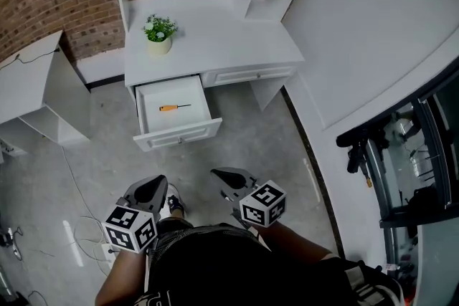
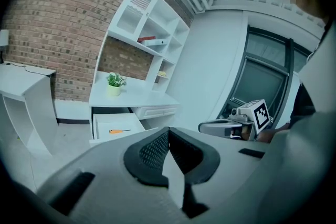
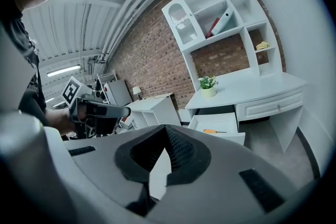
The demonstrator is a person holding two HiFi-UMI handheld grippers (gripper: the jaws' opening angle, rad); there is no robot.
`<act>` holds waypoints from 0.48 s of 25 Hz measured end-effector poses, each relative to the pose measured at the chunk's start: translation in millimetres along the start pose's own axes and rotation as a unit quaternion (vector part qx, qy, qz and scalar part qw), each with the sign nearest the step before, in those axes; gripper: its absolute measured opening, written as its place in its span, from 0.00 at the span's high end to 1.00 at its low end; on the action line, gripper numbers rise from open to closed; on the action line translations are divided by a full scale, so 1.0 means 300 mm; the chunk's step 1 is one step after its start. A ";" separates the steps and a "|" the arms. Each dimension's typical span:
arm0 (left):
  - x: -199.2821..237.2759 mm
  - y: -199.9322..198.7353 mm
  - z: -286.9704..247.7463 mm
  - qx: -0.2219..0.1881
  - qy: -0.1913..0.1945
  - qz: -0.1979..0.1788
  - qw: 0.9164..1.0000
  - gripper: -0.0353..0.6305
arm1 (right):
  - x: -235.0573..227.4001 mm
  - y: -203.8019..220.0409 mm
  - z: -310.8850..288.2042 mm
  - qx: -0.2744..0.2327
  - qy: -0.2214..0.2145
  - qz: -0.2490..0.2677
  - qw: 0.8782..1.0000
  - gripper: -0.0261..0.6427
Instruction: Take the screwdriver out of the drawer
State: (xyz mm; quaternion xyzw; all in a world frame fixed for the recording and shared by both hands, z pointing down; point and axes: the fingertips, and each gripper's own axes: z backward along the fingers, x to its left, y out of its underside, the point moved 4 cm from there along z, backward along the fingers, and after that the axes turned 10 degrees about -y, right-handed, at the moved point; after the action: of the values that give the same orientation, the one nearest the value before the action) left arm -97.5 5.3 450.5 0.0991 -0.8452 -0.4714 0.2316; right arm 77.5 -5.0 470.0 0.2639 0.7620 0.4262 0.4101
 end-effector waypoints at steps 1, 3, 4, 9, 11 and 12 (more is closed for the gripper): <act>0.019 -0.021 -0.015 -0.001 0.002 0.000 1.000 0.92 | -0.014 -0.016 -0.020 0.001 0.001 0.000 1.000 0.96; 0.055 -0.061 -0.047 -0.004 0.008 0.000 1.000 0.92 | -0.042 -0.047 -0.057 0.003 0.006 -0.001 1.000 0.96; 0.073 -0.079 -0.062 -0.004 0.011 0.000 1.000 0.92 | -0.054 -0.063 -0.075 0.004 0.008 0.000 1.000 0.96; 0.172 -0.169 -0.147 -0.004 0.026 -0.005 1.000 0.92 | -0.119 -0.143 -0.166 0.003 0.025 0.001 1.000 0.96; 0.211 -0.203 -0.181 -0.005 0.033 -0.010 0.999 0.92 | -0.148 -0.172 -0.202 -0.001 0.032 0.001 0.999 0.96; 0.230 -0.221 -0.197 -0.006 0.035 -0.013 0.999 0.92 | -0.161 -0.185 -0.221 -0.002 0.035 0.001 0.999 0.96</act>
State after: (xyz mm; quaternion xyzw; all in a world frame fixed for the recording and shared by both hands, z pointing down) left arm -132.6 -101.3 441.7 0.1255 -0.8322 -0.4758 0.2556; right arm 43.5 -97.6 461.1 0.2487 0.7746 0.4376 0.3829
